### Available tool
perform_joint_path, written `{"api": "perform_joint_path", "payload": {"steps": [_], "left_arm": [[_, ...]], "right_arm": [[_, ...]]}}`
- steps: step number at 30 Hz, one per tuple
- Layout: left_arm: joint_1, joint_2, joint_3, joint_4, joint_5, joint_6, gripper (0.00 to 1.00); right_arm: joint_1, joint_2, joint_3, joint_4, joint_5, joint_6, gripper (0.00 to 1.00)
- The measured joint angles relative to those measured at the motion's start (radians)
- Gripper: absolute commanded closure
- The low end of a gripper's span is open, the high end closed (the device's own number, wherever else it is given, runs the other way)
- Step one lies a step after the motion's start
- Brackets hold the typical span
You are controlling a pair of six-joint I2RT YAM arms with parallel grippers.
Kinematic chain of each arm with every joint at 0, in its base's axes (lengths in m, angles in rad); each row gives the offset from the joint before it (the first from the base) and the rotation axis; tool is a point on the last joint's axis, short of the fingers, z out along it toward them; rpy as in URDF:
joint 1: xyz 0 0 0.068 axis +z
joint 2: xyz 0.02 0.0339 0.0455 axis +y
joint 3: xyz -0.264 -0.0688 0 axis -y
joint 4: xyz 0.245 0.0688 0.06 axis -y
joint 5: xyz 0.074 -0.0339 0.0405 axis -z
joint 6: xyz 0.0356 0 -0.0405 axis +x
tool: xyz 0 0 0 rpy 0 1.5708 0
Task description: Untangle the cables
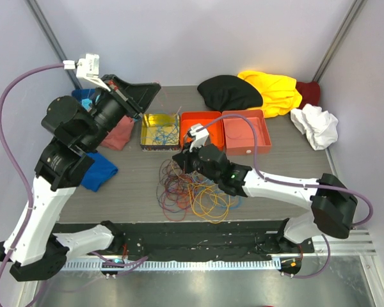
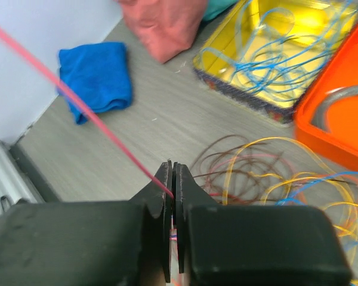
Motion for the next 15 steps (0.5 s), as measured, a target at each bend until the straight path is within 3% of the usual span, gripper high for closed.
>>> {"api": "perform_joint_path", "payload": {"steps": [2, 5, 8, 9, 11, 13, 15], "left_arm": [[0.000, -0.026, -0.023, -0.003, -0.013, 0.010, 1.00], [0.000, -0.077, -0.079, 0.003, -0.042, 0.016, 0.92], [0.000, -0.152, -0.190, 0.029, -0.077, 0.016, 0.74], [0.000, -0.181, -0.238, 0.035, -0.090, 0.016, 0.56], [0.000, -0.229, -0.317, 0.044, -0.111, 0.019, 0.36], [0.000, -0.263, -0.385, 0.048, -0.127, 0.018, 0.05], [0.000, -0.285, -0.427, 0.051, -0.140, 0.013, 0.00]], "right_arm": [[0.000, -0.034, 0.003, -0.034, 0.048, -0.010, 0.99], [0.000, -0.119, 0.051, -0.136, 0.129, -0.058, 0.99], [0.000, -0.212, 0.193, -0.252, 0.209, -0.129, 0.99], [0.000, -0.237, 0.257, -0.284, 0.233, -0.153, 0.99], [0.000, -0.270, 0.394, -0.347, 0.275, -0.192, 0.99], [0.000, -0.290, 0.536, -0.390, 0.305, -0.230, 0.99], [0.000, -0.301, 0.654, -0.437, 0.331, -0.260, 0.99]]}}
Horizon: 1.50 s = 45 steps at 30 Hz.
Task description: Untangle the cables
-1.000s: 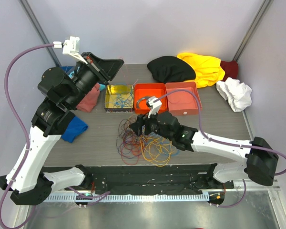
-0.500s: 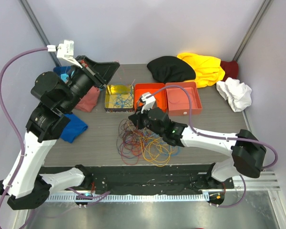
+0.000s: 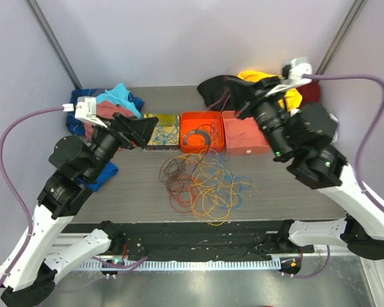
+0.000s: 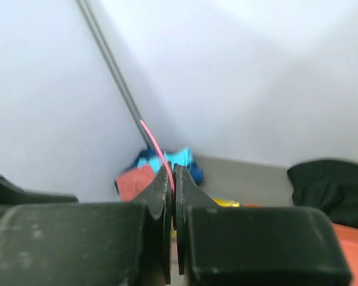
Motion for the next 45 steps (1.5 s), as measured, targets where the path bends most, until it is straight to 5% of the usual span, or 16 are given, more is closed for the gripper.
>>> {"api": "perform_joint_path", "payload": {"steps": [6, 22, 45], "left_arm": [[0.000, -0.027, -0.075, 0.018, -0.010, -0.027, 0.00], [-0.085, -0.055, -0.644, 0.438, 0.205, -0.192, 0.00], [-0.180, 0.348, -0.505, 0.687, 0.231, -0.150, 0.07]], "right_arm": [[0.000, 0.002, 0.180, -0.122, 0.040, -0.033, 0.99], [0.000, 0.038, 0.138, -0.309, -0.021, 0.032, 0.99], [0.000, -0.030, 0.034, -0.317, -0.129, 0.113, 0.99]]}}
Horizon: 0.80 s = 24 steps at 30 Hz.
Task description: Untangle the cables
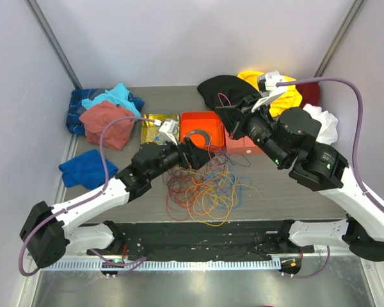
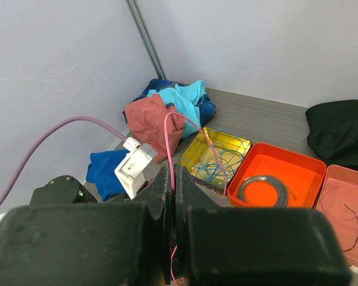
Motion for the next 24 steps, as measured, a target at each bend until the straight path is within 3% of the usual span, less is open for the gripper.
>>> {"api": "perform_joint_path", "payload": {"steps": [3, 6, 7, 10, 16, 24], "left_arm": [[-0.010, 0.008, 0.000, 0.004, 0.008, 0.005, 0.23], [-0.016, 0.014, 0.001, 0.029, 0.025, 0.015, 0.50], [-0.017, 0.019, 0.002, 0.037, 0.033, 0.016, 0.66], [-0.019, 0.043, 0.006, 0.037, 0.040, 0.026, 1.00], [-0.022, 0.007, 0.022, -0.136, -0.125, 0.051, 1.00], [-0.019, -0.209, -0.057, -0.385, -0.361, 0.038, 1.00]], "right_arm": [[0.000, -0.005, 0.000, 0.000, -0.010, 0.005, 0.99], [0.000, -0.005, 0.000, 0.000, -0.027, 0.015, 0.99], [0.000, -0.005, 0.000, 0.000, -0.032, 0.018, 0.99], [0.000, -0.005, 0.000, 0.000, -0.045, 0.023, 0.99], [0.000, -0.029, 0.000, -0.015, -0.040, 0.024, 0.99], [0.000, -0.119, 0.001, -0.021, 0.015, 0.000, 0.99]]}}
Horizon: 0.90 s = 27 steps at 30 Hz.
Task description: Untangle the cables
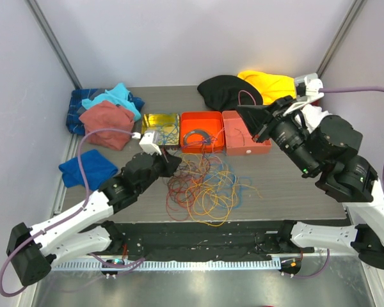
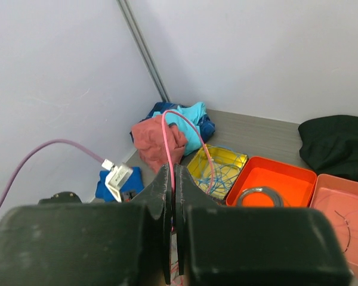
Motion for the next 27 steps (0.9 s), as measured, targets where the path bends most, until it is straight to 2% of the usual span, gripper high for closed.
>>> {"api": "perform_joint_path", "payload": {"steps": [7, 11, 19, 27], "left_arm": [[0.003, -0.035, -0.151, -0.203, -0.054, -0.130, 1.00], [0.003, -0.011, -0.189, -0.290, -0.061, -0.206, 1.00], [0.010, 0.108, -0.213, -0.361, -0.069, -0.307, 1.00], [0.050, 0.086, -0.262, -0.404, -0.072, -0.339, 1.00]], "right_arm": [[0.000, -0.020, 0.013, -0.003, 0.032, -0.026, 0.99], [0.002, -0.019, 0.021, -0.018, 0.046, -0.047, 0.99], [0.004, -0.014, 0.103, 0.002, 0.103, -0.122, 0.99], [0.004, -0.072, 0.136, 0.061, 0.179, -0.195, 0.99]]}}
